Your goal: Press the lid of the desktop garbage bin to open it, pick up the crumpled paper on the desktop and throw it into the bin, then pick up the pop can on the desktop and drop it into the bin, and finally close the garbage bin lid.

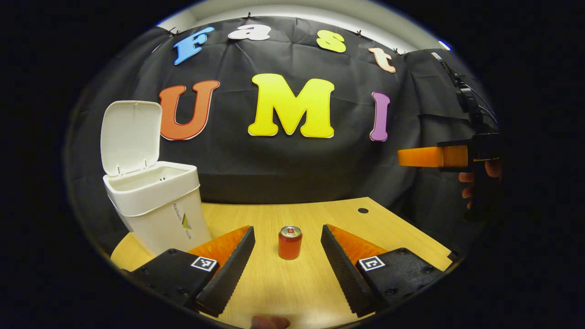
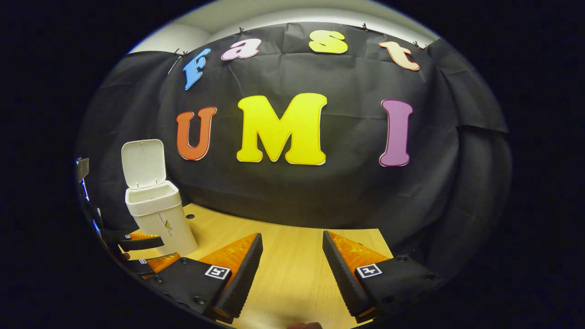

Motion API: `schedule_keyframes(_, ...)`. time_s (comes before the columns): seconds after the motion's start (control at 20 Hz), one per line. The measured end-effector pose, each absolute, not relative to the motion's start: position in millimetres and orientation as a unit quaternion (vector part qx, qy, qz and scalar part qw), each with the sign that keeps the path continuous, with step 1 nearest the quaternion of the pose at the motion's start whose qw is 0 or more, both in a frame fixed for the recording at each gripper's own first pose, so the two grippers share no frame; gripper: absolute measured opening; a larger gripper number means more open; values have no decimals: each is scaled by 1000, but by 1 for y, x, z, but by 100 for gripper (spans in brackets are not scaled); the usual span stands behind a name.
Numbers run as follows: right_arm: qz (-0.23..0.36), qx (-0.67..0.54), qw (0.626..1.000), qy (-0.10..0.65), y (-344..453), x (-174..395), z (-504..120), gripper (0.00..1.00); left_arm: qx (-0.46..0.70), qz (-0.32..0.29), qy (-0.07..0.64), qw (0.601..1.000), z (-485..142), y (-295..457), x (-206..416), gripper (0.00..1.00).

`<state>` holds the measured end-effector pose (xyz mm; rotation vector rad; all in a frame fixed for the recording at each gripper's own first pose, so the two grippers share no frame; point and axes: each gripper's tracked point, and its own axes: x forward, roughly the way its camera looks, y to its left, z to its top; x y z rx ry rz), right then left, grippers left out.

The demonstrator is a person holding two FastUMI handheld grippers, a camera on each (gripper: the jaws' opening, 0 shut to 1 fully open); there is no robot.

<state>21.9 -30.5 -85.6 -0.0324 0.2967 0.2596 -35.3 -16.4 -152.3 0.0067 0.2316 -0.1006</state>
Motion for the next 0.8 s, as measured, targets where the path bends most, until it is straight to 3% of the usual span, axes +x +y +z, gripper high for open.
schedule_keyframes(0.8,78,-61,974,204,-121,6,-128,84,10,-13,206,978,-283,-37,51,97)
